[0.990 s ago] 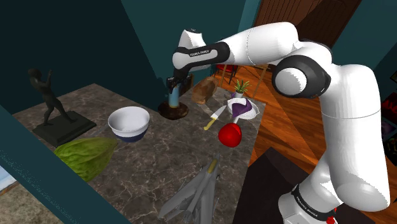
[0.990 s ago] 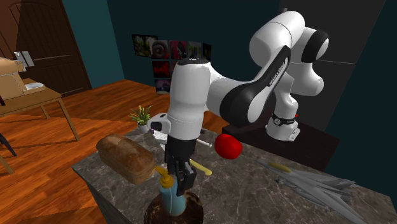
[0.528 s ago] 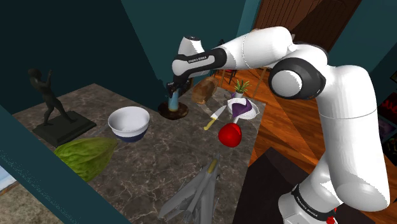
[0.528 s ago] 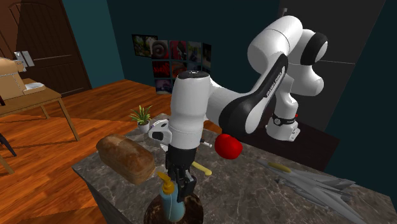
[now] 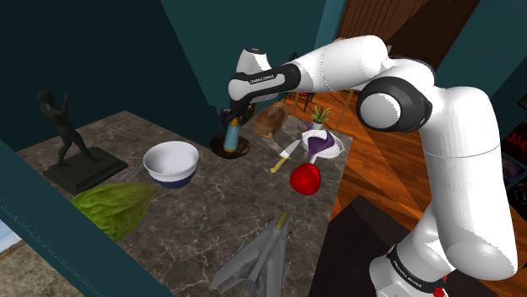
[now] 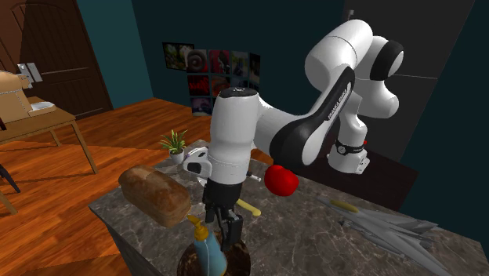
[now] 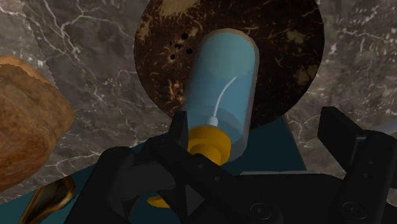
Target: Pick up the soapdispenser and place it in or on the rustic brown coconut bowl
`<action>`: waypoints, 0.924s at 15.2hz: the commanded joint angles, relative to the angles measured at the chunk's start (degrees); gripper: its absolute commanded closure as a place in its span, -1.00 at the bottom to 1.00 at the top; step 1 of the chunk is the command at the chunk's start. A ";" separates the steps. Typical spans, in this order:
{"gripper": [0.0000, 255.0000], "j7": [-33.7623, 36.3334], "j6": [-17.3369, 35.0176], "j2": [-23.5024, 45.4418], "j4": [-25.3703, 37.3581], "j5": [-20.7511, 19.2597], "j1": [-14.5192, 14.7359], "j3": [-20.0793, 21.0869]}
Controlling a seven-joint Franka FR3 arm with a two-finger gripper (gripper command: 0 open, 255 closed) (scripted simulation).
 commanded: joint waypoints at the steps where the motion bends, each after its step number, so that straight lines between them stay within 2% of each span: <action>1: -1.00 0.00 0.00 0.00 0.00 0.00 0.00 0.00; 3: -1.00 0.00 0.00 0.00 0.00 0.00 0.00 0.00; 7: -1.00 0.61 -4.00 -5.13 -1.06 -1.19 0.72 -0.86; 14: -1.00 0.61 -4.00 -5.13 -1.06 -1.19 0.72 -0.86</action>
